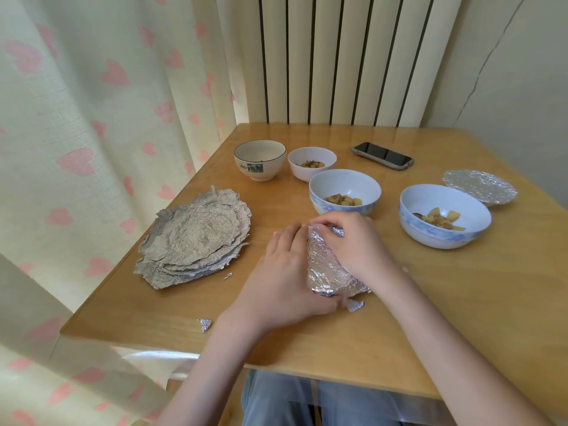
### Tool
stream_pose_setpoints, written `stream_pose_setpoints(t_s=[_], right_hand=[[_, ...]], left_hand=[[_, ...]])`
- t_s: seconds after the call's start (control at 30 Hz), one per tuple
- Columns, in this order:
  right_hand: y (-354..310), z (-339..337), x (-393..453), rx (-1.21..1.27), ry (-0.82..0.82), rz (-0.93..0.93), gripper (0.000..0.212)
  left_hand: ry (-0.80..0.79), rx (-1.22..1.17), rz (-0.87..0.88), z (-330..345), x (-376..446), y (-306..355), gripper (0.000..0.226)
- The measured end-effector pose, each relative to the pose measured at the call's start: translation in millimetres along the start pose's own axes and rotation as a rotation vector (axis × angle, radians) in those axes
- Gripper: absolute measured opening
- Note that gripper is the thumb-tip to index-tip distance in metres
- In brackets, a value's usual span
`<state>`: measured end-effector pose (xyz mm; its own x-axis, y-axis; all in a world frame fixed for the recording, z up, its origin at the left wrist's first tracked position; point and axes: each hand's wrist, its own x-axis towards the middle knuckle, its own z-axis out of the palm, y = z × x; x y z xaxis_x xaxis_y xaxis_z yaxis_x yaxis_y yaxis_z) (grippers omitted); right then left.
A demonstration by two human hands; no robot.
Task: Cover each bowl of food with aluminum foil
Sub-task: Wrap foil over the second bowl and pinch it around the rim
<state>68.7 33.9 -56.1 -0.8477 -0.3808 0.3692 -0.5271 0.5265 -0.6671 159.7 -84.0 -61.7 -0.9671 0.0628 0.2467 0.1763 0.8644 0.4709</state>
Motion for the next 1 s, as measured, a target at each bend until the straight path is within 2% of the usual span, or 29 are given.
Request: stream_pose_setpoints(t_s=[0.13, 0.37, 0.5, 0.6, 0.67, 0.77, 0.83, 0.9, 1.0], right_hand=[[1, 0, 1, 0.001, -0.022, 0.008, 0.017], [2, 0, 3, -0.021, -0.082, 0.058, 0.018], [3, -2, 4, 0.003, -0.135, 0.103, 0.021], [4, -7, 7, -0.027, -0.21, 0.11, 0.032], [5, -12, 8, -0.039, -0.199, 0.093, 0.035], [3, -17, 6, -0.058, -0.018, 0.046, 0.031], [0, -11, 3, -0.025, 0.018, 0.035, 0.029], [-1, -2, 1, 0.006, -0.032, 0.074, 0.029], [2, 3, -1, -0.012, -0.071, 0.085, 0.029]], left_hand=[[0.069, -0.036, 0.055, 3, -1, -2, 0.118], [0.0, -0.021, 0.022, 1, -1, 0, 0.117], [-0.037, -0.035, -0.021, 0, 1, -1, 0.133], [-0.105, -0.069, -0.049, -8, -1, -2, 0.144], [-0.047, -0.2, -0.091, -16, -2, -7, 0.122], [0.216, -0.417, -0.163, -19, -3, -12, 0.085], [0.28, -0.499, -0.197, -11, 3, -11, 0.066], [0.303, -0.501, -0.165, 1, 9, -8, 0.055], [0.339, -0.512, -0.163, 15, 14, -5, 0.053]])
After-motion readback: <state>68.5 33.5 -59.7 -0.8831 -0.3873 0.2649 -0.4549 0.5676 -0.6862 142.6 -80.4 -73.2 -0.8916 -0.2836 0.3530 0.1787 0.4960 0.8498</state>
